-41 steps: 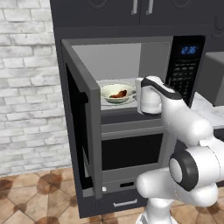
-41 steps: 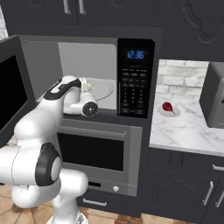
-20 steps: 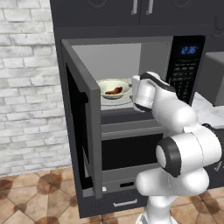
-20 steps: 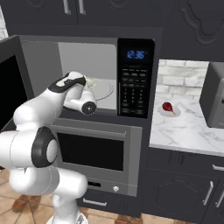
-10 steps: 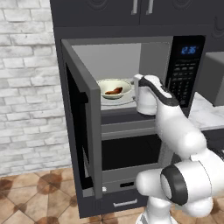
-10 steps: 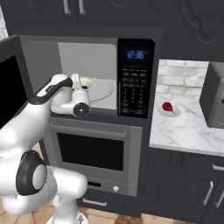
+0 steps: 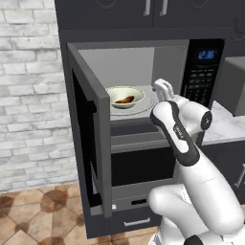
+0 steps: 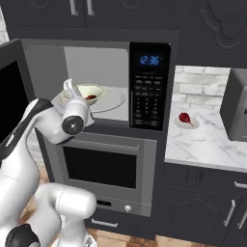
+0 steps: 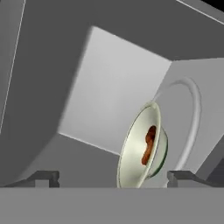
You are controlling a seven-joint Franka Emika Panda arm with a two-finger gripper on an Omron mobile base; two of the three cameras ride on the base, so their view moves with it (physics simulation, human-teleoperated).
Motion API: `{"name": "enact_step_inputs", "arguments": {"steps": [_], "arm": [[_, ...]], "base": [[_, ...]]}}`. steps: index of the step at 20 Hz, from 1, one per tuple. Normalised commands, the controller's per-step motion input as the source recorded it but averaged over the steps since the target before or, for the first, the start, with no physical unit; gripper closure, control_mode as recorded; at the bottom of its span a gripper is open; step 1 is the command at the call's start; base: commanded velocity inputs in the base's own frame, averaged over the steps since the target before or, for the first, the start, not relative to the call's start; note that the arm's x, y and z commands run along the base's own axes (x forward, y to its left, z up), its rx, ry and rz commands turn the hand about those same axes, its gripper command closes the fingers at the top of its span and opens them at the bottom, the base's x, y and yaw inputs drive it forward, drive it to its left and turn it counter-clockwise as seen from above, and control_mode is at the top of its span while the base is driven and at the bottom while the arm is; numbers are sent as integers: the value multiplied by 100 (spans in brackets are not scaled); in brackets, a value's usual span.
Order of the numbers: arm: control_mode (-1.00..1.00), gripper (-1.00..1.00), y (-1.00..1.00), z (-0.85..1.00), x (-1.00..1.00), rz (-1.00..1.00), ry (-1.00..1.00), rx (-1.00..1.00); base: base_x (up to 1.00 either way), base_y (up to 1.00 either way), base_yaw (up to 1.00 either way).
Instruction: Remove the pear from the bowl and place it on the small plate. Then place the bowl with only the chicken drumstick in the microwave, close the door, and press the start button to microwave the chicken drumstick.
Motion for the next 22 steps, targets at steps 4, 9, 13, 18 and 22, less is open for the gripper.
{"name": "enact_step_inputs", "arguments": {"steps": [4,9,13,18,22], "arm": [[-100,-100,-63,71,-85,2,0,-25],[-100,-100,-56,41,-87,4,0,-23],[-100,-100,-37,19,-96,5,-1,-25],[-100,-100,-7,5,-100,11,-5,-28],[-100,-100,27,0,-100,10,-14,-34]], "base": [[0,0,0],[0,0,0],[0,0,0],[0,0,0],[0,0,0]]}}
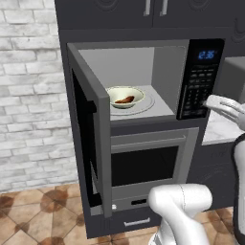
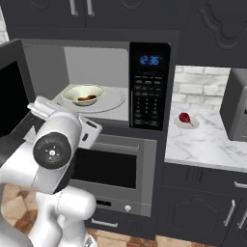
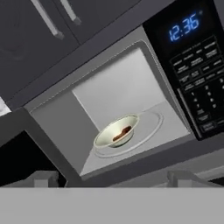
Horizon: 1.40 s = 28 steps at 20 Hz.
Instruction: Remove the pear from the bowl and place it on the small plate. Then place the bowl with only the chicken drumstick in the microwave, close the door, and press the start button to microwave the chicken drumstick.
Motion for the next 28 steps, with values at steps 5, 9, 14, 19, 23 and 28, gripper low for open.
{"name": "enact_step_inputs", "arguments": {"steps": [5,9,14,19,23,28], "arm": [[-100,-100,57,0,-95,5,-16,-37],[-100,-100,72,0,-87,3,-13,-36],[-100,-100,62,-18,-81,7,-13,-28],[-100,-100,72,-2,-66,5,-12,-30],[-100,-100,74,2,-61,0,-14,-33],[-100,-100,85,1,-33,2,-12,-36]], "base": [[0,0,0],[0,0,0],[0,0,0],[0,0,0],[0,0,0],[0,0,0]]}}
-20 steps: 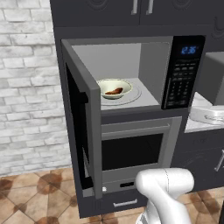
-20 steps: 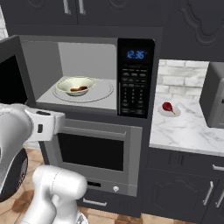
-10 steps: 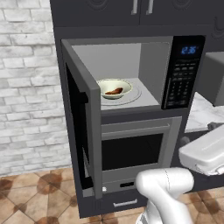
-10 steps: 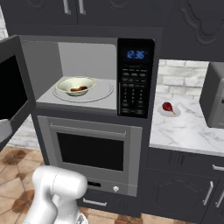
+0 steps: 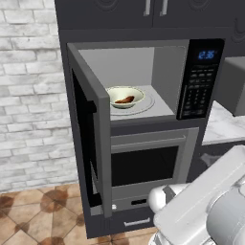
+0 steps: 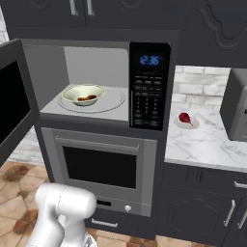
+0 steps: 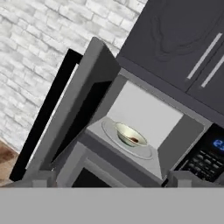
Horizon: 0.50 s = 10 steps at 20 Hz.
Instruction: Remove the pear from the bowl and place it on the small plate. Then place the bowl with only the chicken drumstick in the microwave, close the door, and press the start button to microwave the chicken drumstick.
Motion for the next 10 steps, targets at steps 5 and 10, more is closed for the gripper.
{"name": "enact_step_inputs", "arguments": {"steps": [5,10], "arm": [[-100,-100,100,-33,39,0,-1,-36],[-100,-100,93,-53,65,0,0,-33]], "base": [[0,0,0],[0,0,0]]}}
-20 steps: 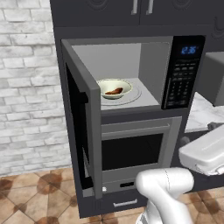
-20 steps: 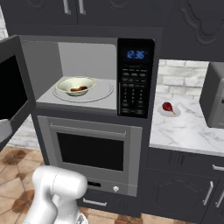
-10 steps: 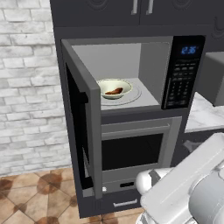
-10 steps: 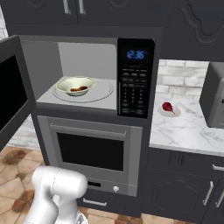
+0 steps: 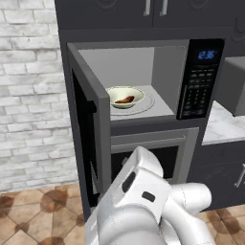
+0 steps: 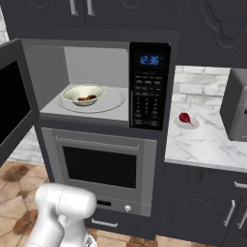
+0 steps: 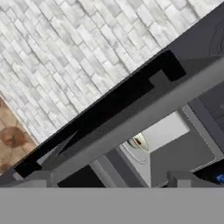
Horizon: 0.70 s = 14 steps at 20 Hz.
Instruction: Remove the pear from the bowl and place it on the small plate. Then place the bowl with only the chicken drumstick in the microwave, close the door, and press the start button to microwave the chicken drumstick.
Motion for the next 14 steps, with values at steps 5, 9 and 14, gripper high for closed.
{"name": "enact_step_inputs", "arguments": {"steps": [5,9,14], "arm": [[-100,-100,65,-57,87,6,0,-27],[-100,-100,62,-54,92,3,0,-27],[-100,-100,39,-32,89,0,0,-21]], "base": [[0,0,0],[0,0,0],[0,0,0]]}}
